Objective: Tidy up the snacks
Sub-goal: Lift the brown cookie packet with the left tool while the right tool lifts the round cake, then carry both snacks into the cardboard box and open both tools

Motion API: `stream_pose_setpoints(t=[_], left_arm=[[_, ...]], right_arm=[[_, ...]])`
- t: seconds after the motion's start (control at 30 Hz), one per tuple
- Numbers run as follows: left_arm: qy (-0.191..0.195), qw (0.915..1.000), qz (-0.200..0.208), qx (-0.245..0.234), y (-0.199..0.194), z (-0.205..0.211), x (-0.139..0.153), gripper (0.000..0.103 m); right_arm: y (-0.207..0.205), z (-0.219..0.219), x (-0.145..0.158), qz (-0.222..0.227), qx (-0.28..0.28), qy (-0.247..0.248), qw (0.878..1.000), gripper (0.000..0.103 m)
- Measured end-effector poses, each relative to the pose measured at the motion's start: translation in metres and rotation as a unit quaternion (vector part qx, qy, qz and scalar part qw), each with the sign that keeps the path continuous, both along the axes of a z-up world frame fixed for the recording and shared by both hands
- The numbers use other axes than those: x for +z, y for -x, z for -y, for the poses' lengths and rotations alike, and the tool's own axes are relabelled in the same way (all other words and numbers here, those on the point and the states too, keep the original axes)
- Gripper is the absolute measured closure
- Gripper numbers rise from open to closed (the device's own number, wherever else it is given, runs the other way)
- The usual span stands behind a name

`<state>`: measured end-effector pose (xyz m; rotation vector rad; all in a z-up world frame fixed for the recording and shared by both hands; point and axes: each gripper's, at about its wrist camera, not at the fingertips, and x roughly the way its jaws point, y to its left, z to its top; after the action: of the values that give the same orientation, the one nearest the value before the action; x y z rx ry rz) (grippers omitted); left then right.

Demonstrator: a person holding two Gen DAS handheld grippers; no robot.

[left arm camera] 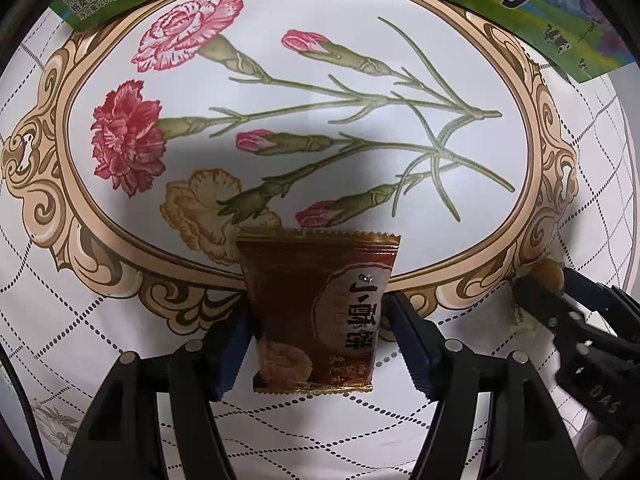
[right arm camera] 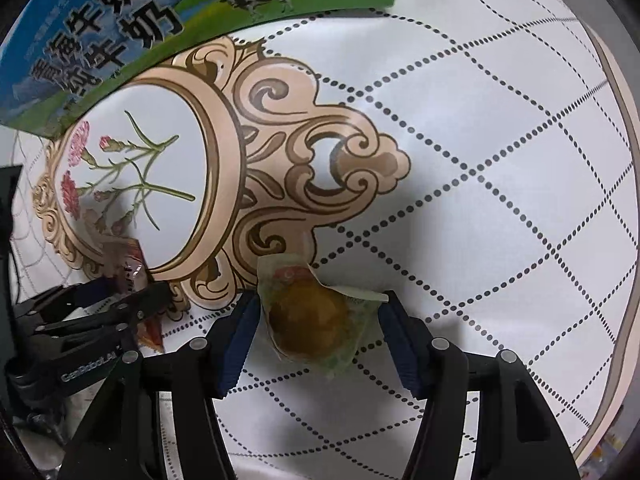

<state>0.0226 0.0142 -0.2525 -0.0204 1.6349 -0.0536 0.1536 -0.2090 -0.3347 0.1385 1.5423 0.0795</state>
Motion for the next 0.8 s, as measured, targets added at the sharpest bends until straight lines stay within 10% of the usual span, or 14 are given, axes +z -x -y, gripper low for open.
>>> stream_pose_setpoints(t=[0.8], left_arm=[[0.034, 0.9974, 0.059, 0.022, 0.007, -0.009, 0.082, 0.048]], right_arm=[[0.027, 0.001, 0.038, 0.031, -0.001, -0.04, 0.999, 0.048]])
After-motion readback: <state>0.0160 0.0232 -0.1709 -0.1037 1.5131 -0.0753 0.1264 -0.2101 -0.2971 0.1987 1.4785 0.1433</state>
